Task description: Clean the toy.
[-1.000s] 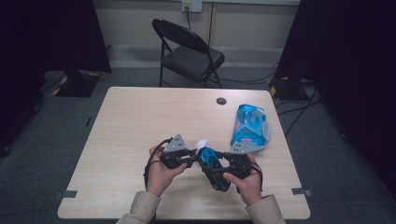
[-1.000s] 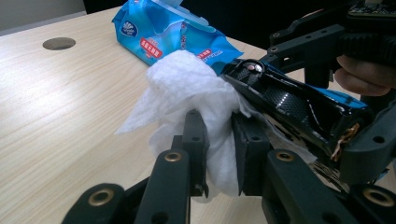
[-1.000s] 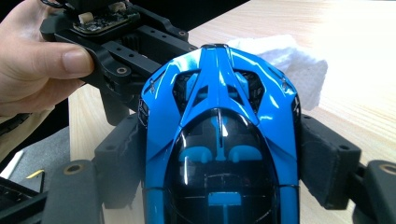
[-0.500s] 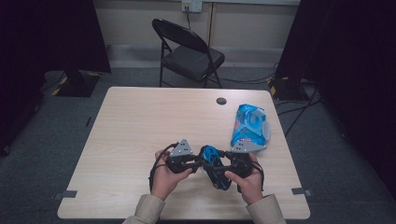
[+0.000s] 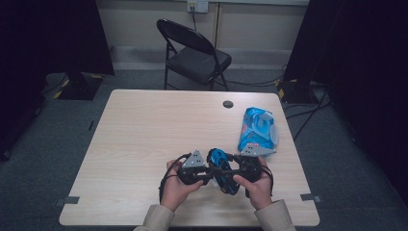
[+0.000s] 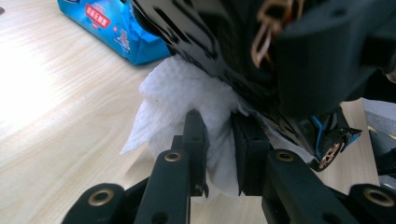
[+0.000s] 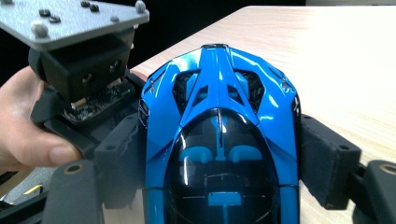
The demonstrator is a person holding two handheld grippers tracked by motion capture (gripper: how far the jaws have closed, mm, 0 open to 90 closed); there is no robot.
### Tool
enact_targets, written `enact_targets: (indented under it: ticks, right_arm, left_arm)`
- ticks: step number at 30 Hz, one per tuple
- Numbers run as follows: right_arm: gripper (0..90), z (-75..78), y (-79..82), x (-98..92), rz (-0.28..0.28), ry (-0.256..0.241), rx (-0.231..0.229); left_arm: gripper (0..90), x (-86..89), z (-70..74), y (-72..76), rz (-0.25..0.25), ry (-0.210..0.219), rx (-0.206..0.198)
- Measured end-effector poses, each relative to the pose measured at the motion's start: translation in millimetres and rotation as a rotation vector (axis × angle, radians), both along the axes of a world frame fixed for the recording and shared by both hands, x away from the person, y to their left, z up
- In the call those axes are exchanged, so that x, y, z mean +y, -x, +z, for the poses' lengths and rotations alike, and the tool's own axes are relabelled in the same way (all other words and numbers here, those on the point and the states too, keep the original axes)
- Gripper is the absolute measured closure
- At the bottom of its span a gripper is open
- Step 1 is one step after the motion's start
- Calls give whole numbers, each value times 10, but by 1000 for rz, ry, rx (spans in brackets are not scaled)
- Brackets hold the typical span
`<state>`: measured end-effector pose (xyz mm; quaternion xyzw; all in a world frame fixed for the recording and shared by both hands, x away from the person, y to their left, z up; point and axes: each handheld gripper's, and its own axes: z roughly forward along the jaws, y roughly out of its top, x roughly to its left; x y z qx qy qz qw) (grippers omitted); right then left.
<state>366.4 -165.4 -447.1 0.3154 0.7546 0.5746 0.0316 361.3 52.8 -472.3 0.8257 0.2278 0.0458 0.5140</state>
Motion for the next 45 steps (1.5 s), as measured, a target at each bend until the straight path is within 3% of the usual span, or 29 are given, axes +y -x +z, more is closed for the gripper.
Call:
enact_targets:
  ticks: [8,23,31,40,45]
  right_arm:
    - [250,13,-6,-14,-7,-9,3]
    - [250,14,-18,-53,-25,-9,8]
    - [250,16,-20,-72,-29,-11,6]
    - [250,-2,-8,-64,-21,0,6]
    - [250,-22,2,-31,-7,7,8]
  left_arm:
    - [768,-67,-82,38,-34,-5,13]
    - [764,-199,-216,136,-130,-64,61]
    - [764,15,-97,50,-69,-49,46]
    - [765,445,273,-115,64,6,-15]
    - [764,494,390,-157,86,25,-27]
